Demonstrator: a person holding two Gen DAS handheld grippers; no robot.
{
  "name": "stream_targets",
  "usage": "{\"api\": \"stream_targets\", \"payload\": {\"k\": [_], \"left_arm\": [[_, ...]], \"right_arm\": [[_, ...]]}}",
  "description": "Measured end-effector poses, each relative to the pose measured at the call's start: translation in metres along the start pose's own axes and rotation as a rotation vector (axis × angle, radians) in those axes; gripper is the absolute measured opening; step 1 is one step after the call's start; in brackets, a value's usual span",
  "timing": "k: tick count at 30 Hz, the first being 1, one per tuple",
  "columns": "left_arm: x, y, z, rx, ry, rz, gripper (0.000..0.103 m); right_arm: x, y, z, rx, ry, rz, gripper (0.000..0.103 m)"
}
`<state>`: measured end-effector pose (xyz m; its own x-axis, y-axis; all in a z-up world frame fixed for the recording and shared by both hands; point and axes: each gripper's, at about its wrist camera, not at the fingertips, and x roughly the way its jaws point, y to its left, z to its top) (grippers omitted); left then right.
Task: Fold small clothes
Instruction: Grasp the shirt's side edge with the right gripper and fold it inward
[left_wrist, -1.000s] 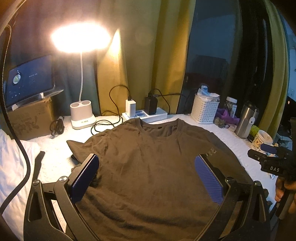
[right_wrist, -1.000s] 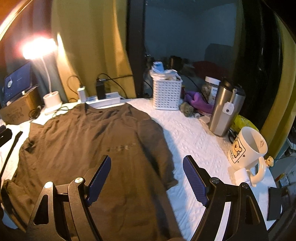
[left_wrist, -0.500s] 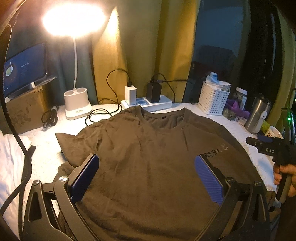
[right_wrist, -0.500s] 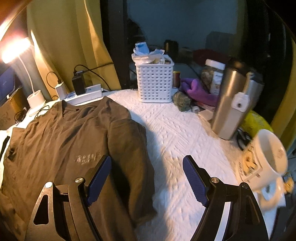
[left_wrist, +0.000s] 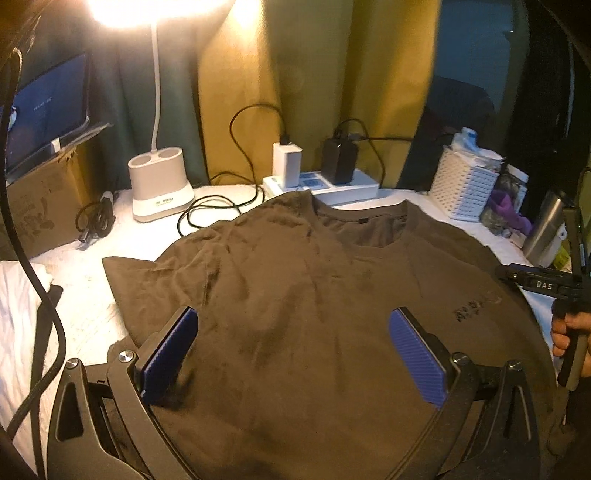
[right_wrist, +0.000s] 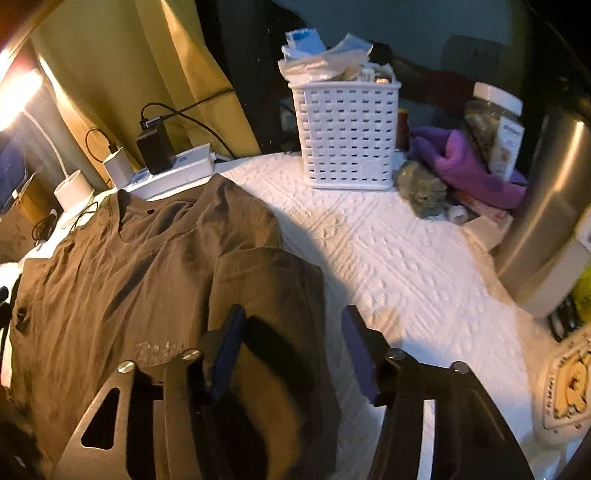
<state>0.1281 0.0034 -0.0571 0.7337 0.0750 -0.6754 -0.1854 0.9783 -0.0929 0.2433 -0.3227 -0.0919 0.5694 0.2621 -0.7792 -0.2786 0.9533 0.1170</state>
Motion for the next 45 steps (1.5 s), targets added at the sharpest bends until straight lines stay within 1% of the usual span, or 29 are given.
{"api": "stream_targets", "payload": {"k": [1,2,3,4,7,10,11,12,15,17,18,20,21,23,24,28,30,31,35,40,42,45], "left_arm": [[0.003,0.002,0.001,-0.004,0.005,0.002,0.102],[0.006,0.004,0.002,-0.007,0.008,0.003,0.102],[0.008,0.005,0.003,-0.008,0.01,0.005,0.102],[0.009,0.006,0.004,-0.007,0.011,0.007,0.102],[0.01,0.008,0.006,-0.011,0.012,0.007,0.102],[0.012,0.009,0.007,-0.01,0.015,0.003,0.102],[0.012,0.008,0.007,-0.008,0.015,0.002,0.102],[0.011,0.007,0.007,-0.006,0.015,0.001,0.102],[0.009,0.006,0.008,-0.001,0.015,0.001,0.102],[0.005,0.005,0.008,0.001,0.01,0.001,0.102],[0.003,0.005,0.009,0.001,0.006,0.003,0.102],[0.0,0.005,0.009,-0.004,0.001,0.005,0.102],[-0.002,0.006,0.009,-0.005,-0.001,0.008,0.102],[-0.004,0.008,0.008,-0.007,-0.002,0.019,0.102],[-0.005,0.008,0.007,-0.008,0.002,0.024,0.102],[-0.007,0.009,0.005,-0.011,0.009,0.032,0.102],[-0.007,0.008,0.004,-0.007,0.011,0.033,0.102],[-0.007,0.008,0.004,-0.007,0.015,0.032,0.102],[-0.006,0.007,0.003,-0.005,0.022,0.032,0.102],[-0.005,0.007,0.003,-0.007,0.03,0.034,0.102],[-0.004,0.009,0.002,-0.017,0.036,0.032,0.102],[-0.003,0.01,0.002,-0.023,0.041,0.026,0.102]], "right_arm": [[0.003,0.0,0.001,0.002,0.006,0.004,0.045],[0.007,0.0,0.002,0.005,0.013,0.01,0.032],[0.007,0.0,0.002,0.009,0.011,0.012,0.025],[0.005,0.0,0.003,0.019,0.001,0.006,0.015],[-0.005,-0.004,0.002,0.026,-0.03,-0.039,0.006],[-0.015,-0.015,0.001,0.048,-0.048,-0.086,0.004],[-0.018,-0.02,0.0,0.05,-0.052,-0.104,0.0],[-0.02,-0.025,0.0,0.059,-0.053,-0.111,0.0],[-0.028,-0.038,-0.002,0.094,-0.069,-0.097,0.0],[-0.031,-0.041,-0.001,0.119,-0.069,-0.062,0.0],[-0.031,-0.04,0.0,0.105,-0.059,-0.065,0.0],[-0.03,-0.032,0.003,0.073,-0.049,-0.102,0.0],[-0.029,-0.029,0.004,0.071,-0.043,-0.097,0.0],[-0.027,-0.019,0.004,0.043,-0.027,-0.061,0.0],[-0.025,-0.015,0.004,0.028,-0.02,-0.063,0.0],[-0.009,-0.004,-0.005,-0.022,0.039,-0.095,0.0],[0.001,-0.004,-0.011,-0.047,0.08,-0.131,0.001],[0.0,-0.001,-0.014,-0.083,0.055,-0.145,0.001],[-0.002,0.006,-0.02,-0.136,0.052,-0.206,0.001],[-0.004,0.004,-0.025,-0.149,0.047,-0.304,0.001],[-0.007,-0.001,-0.028,-0.135,0.034,-0.308,0.001],[-0.008,-0.003,-0.027,-0.13,0.043,-0.328,0.001]]}}
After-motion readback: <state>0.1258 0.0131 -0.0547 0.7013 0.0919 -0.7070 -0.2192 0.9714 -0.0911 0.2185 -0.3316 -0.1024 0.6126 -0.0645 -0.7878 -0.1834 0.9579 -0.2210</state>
